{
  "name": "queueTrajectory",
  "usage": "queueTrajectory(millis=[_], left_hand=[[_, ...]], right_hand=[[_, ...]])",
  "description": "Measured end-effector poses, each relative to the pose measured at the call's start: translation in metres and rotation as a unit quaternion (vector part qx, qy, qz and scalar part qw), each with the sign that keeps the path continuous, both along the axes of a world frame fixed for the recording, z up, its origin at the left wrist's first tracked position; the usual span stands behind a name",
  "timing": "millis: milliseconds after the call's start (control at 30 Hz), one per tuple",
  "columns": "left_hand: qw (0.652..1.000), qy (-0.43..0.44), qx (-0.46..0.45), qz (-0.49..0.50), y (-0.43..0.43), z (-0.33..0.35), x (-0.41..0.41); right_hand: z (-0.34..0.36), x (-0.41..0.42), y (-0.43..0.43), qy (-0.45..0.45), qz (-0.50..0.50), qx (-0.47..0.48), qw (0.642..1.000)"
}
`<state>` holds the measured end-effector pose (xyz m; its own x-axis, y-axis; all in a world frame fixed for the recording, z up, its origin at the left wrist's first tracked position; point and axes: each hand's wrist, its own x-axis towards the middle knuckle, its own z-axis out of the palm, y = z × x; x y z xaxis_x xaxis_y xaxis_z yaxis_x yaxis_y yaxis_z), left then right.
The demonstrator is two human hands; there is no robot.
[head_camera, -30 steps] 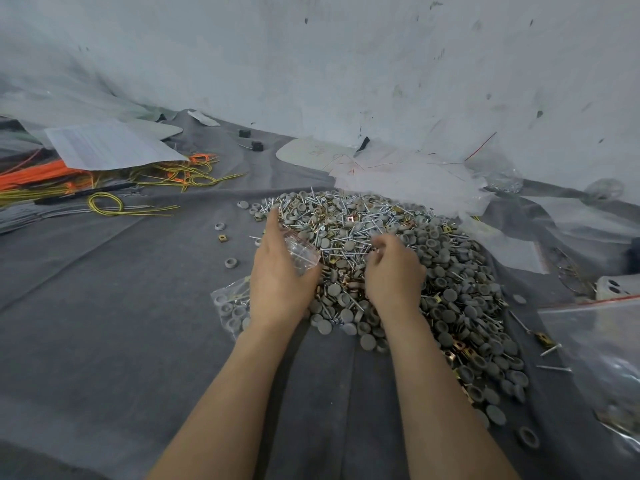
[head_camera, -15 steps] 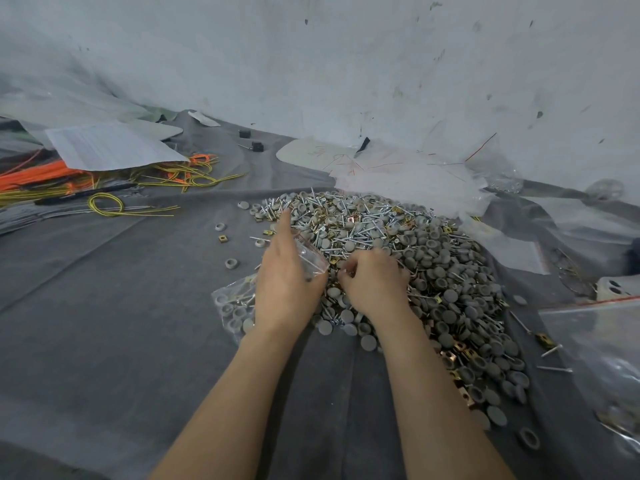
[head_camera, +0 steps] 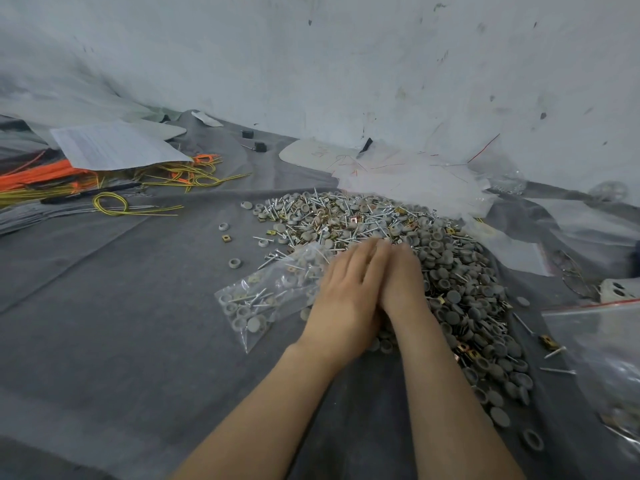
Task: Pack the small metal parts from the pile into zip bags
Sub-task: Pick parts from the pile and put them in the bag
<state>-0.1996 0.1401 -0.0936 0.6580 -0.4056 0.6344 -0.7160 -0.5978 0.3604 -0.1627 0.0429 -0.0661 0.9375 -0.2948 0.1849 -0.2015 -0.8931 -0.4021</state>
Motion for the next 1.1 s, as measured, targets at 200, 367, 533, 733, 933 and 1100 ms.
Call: queueTrajectory(millis=[200,367,533,733,933,1100], left_hand=[[0.999,-0.005,0.022,0.030,0.008,0.002,0.006],[0.986,0.058,0.046,0.153,0.030,-0.004,0.021],[0.967,0.156,0.057,0.195,0.037,-0.010,0.031],[0.952,0.239,0.025,0.189,0.043,-0.004,0.036],[0.968,0.172,-0.034,0.179,0.044,-0.002,0.031],[0.971,0.132,-0.064,0.190,0.041,-0.003,0.030]], right_hand=[[0.009,-0.010,-0.002,0.139,0.084,-0.066,0.985],[0.011,-0.016,0.002,0.117,0.037,-0.009,0.992],[0.007,-0.016,0.001,0.092,0.029,0.001,0.995],[0.001,-0.014,0.001,0.057,0.015,-0.002,0.998],[-0.003,-0.011,0.002,0.010,0.005,0.005,1.000],[-0.001,-0.011,-0.003,-0.080,-0.012,0.127,0.989]])
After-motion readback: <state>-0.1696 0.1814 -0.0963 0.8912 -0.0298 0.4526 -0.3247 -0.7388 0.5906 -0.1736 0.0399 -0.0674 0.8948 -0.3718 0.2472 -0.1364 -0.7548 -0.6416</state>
